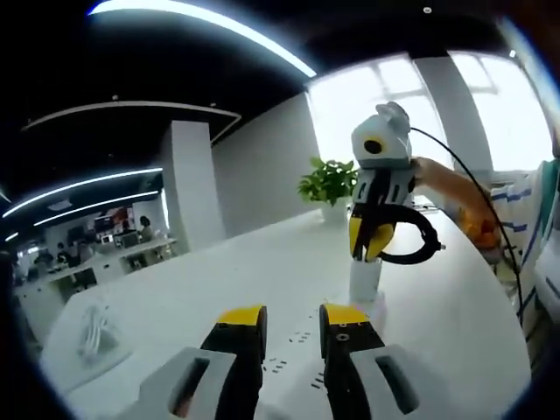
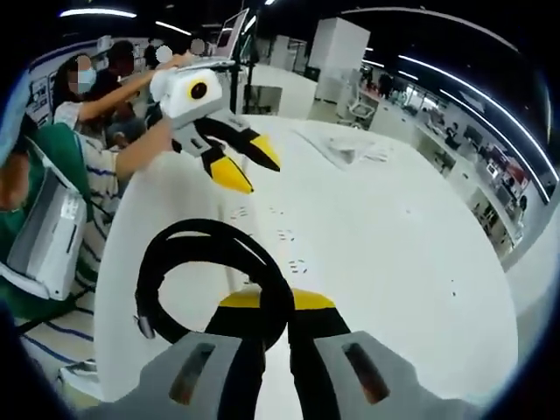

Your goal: Straighten the power strip on the desk, plug the charger into it

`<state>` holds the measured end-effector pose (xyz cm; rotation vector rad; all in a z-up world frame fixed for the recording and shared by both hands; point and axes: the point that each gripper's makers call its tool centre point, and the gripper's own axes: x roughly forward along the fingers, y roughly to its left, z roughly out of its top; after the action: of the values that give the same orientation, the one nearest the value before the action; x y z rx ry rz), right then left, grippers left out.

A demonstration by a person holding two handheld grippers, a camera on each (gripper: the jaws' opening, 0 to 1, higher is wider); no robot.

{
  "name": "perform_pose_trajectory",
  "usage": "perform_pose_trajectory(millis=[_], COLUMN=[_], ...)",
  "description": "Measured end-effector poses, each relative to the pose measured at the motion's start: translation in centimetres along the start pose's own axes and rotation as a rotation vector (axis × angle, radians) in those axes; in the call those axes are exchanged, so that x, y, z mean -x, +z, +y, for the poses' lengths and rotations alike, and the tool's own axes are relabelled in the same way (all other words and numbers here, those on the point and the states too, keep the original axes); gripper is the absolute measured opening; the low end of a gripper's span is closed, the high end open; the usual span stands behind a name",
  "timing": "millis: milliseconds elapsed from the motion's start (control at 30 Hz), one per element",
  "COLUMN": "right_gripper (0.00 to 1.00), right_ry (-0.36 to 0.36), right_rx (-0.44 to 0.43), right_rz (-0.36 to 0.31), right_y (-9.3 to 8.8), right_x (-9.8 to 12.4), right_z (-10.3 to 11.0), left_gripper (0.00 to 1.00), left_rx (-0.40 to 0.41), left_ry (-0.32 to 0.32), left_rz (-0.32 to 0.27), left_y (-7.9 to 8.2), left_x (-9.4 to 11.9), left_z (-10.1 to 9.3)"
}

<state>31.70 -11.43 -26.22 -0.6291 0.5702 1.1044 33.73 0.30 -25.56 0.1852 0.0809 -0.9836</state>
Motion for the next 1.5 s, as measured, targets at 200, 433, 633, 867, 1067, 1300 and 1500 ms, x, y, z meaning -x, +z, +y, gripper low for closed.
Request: perform_pose_trajectory(millis=[200,433,633,867,1067,1300,1500], right_gripper=[0.07,0.07,0.07,0.07,0.07,0.07,0.07], right_ry=[0.003,-0.011,-0.006,-0.001,-0.016,0.006,0.027], right_rx=[-0.01,0.031,0.012,0.011,0.033,0.009,-0.017], right_rz=[-0.01,0.047,0.047,0.047,0.088,0.074,0.046], right_y=[0.0,0.5,0.2,0.3,0.4,-0.1,-0.2], right_x=[0.0,-0.5,-0.3,-0.3,-0.4,-0.1,-0.1], right_z=[0.1,0.4,0.2,0.2,0.2,0.0,-0.1], left_gripper=[0.24,0.24,0.24,0.24,0.24,0.24,0.24], left_rx=[-0.005,-0.002,0.003,0.015,0.034,0.038,0.038], left_ry=[0.005,-0.001,-0.001,0.014,0.02,0.022,0.031], left_rz=[-0.004,-0.002,0.0,0.008,0.011,0.023,0.015], left_y=[0.2,0.0,-0.1,-0.5,-0.8,-1.2,-0.9], left_x=[0.1,0.0,-0.1,-0.1,-0.3,-0.5,-0.3], left_z=[0.0,-0.2,-0.3,0.2,0.4,0.6,0.8])
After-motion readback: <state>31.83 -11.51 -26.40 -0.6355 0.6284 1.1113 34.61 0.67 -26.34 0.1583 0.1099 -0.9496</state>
